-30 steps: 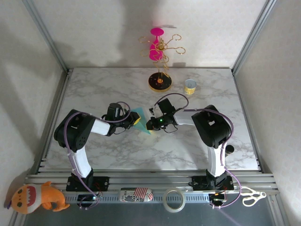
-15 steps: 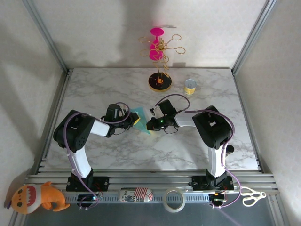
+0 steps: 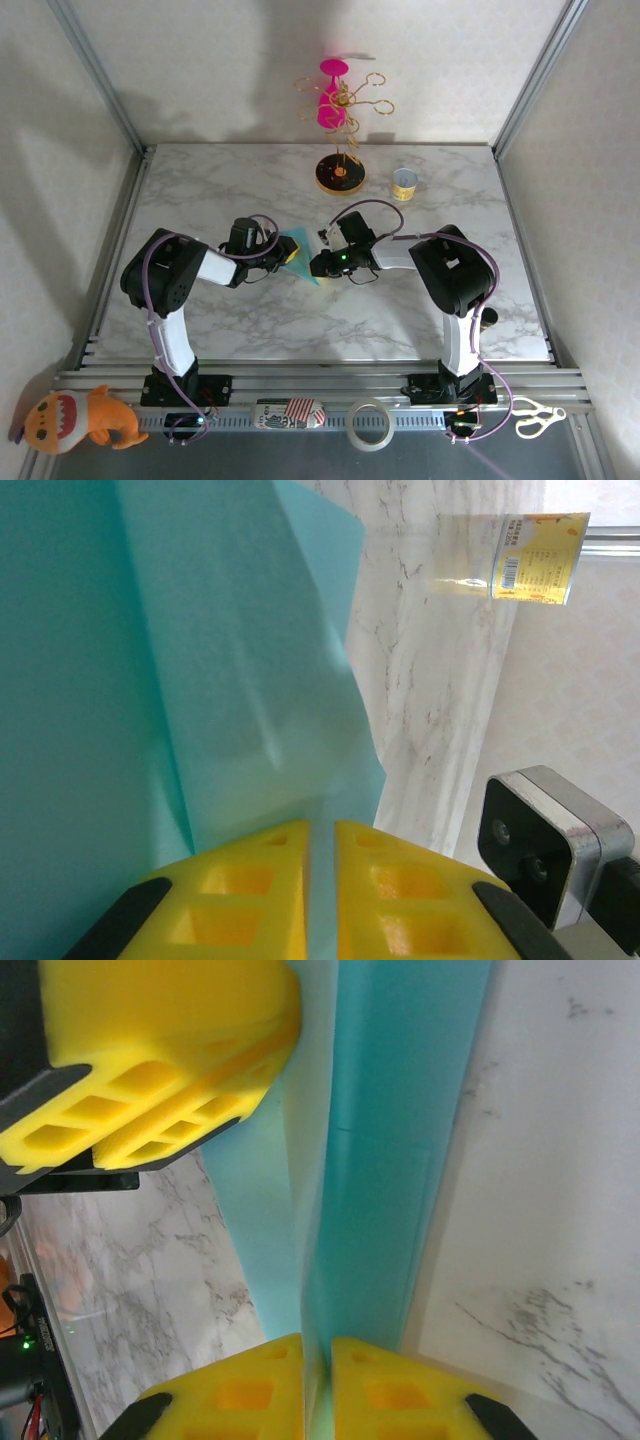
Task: Fold a paper plane with a square sheet of paper (pick it up from the middle)
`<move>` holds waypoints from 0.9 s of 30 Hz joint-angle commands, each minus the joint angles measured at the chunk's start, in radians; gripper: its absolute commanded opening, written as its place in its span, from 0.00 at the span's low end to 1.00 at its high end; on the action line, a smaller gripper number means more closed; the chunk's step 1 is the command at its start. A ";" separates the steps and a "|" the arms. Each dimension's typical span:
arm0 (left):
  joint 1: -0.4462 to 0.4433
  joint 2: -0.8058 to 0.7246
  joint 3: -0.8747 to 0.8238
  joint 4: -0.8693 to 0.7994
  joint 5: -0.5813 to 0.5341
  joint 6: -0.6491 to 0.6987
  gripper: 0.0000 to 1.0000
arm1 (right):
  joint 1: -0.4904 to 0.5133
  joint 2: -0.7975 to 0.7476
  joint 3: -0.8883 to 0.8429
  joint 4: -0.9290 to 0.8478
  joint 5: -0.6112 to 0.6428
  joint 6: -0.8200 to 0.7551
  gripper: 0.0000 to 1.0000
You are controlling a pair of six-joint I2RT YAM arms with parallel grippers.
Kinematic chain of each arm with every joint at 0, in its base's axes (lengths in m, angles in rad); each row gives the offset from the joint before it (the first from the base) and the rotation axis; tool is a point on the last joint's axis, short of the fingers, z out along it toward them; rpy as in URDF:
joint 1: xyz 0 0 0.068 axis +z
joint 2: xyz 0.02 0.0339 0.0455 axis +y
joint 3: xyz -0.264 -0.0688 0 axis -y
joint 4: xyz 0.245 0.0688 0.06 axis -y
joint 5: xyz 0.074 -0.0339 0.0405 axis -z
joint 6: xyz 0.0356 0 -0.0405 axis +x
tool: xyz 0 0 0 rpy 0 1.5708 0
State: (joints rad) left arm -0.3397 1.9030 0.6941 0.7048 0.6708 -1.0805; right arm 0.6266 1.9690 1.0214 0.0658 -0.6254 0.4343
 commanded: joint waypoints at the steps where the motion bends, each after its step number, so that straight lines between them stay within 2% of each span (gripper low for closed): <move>1: -0.009 0.023 0.024 0.007 0.018 0.016 0.14 | -0.002 0.079 -0.042 -0.079 0.154 -0.040 0.17; 12: -0.012 0.028 0.050 -0.005 0.028 0.022 0.15 | 0.004 0.100 -0.047 -0.086 0.198 -0.085 0.11; 20: -0.018 0.043 0.068 -0.022 0.030 0.034 0.15 | 0.010 0.102 -0.062 -0.069 0.218 -0.101 0.10; 27: -0.017 0.024 0.066 -0.028 0.019 0.039 0.14 | 0.010 0.101 -0.077 -0.054 0.245 -0.094 0.05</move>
State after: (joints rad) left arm -0.3508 1.9404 0.7483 0.6933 0.6857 -1.0687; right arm 0.6323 1.9682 1.0080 0.0803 -0.6010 0.3771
